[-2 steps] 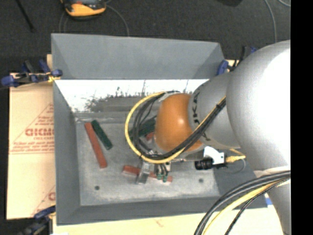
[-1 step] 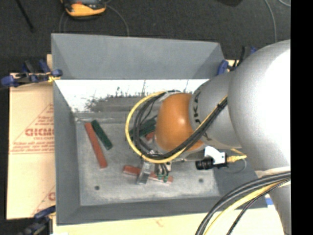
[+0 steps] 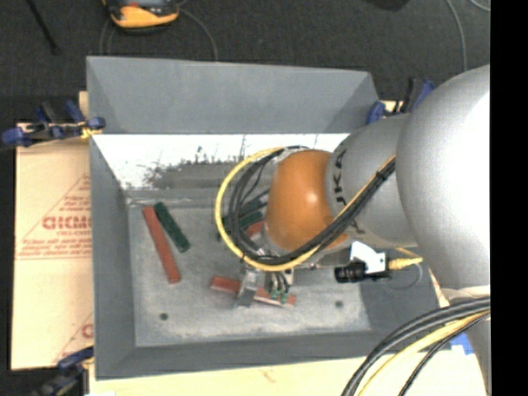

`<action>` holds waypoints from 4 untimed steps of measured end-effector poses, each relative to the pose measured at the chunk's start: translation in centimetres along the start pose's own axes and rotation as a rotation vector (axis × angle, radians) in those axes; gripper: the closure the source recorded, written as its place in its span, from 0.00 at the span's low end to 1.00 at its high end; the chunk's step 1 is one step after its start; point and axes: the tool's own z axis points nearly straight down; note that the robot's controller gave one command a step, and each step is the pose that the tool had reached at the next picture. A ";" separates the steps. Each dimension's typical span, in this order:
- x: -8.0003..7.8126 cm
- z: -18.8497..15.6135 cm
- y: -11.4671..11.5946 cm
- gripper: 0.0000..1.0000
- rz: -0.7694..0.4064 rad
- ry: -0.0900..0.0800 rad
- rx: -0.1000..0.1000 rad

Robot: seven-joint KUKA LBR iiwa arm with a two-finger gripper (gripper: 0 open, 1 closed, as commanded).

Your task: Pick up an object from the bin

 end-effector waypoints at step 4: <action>-0.3 -6.2 0.0 1.00 -0.003 -0.014 -0.006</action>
Offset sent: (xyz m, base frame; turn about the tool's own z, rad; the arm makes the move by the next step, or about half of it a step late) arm 0.0001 0.0001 0.0688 0.0000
